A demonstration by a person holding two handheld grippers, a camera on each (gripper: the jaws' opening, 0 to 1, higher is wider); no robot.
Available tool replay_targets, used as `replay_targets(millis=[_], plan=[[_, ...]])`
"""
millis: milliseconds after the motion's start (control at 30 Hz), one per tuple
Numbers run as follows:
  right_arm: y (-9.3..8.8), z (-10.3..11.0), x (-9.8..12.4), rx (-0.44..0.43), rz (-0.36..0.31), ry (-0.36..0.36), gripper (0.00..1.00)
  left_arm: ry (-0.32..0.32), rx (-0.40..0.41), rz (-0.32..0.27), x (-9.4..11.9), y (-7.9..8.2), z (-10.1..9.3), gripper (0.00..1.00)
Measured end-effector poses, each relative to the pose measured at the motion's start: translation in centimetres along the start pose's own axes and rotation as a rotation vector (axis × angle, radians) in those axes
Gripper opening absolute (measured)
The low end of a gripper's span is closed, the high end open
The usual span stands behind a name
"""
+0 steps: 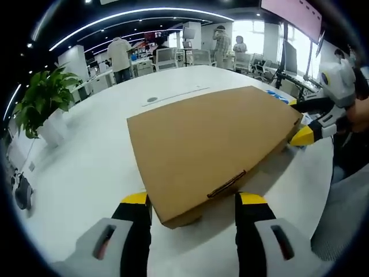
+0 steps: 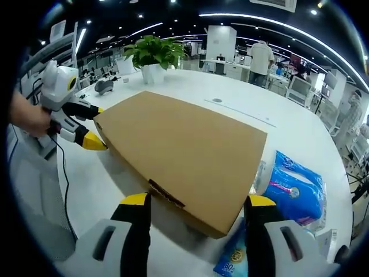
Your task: Operate the shoe box by opening the lid, removing the specified soft item, and placing it in the target area until the item is outside and the box remains undamaged.
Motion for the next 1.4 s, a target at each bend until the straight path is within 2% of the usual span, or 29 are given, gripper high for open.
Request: replay_targets(millis=[1100, 1400], plan=[[-1.0, -0.1, 1.2, 0.004, 0.019, 0.001, 0.61, 0.006, -0.023, 0.024, 0.3, -0.3, -1.2, 0.56], [-1.0, 0.0, 1.2, 0.007, 0.025, 0.004, 0.61, 0.009, -0.001, 0.034, 0.5, -0.5, -1.2, 0.55]])
Point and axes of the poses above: the point that each gripper's makers call its tool centre point, and the gripper's own axes: x roughly backward along the fingers, z roughly to its left, y roughly out of its top, the point moved 9 cm from there along x, roughly backward along the fingers
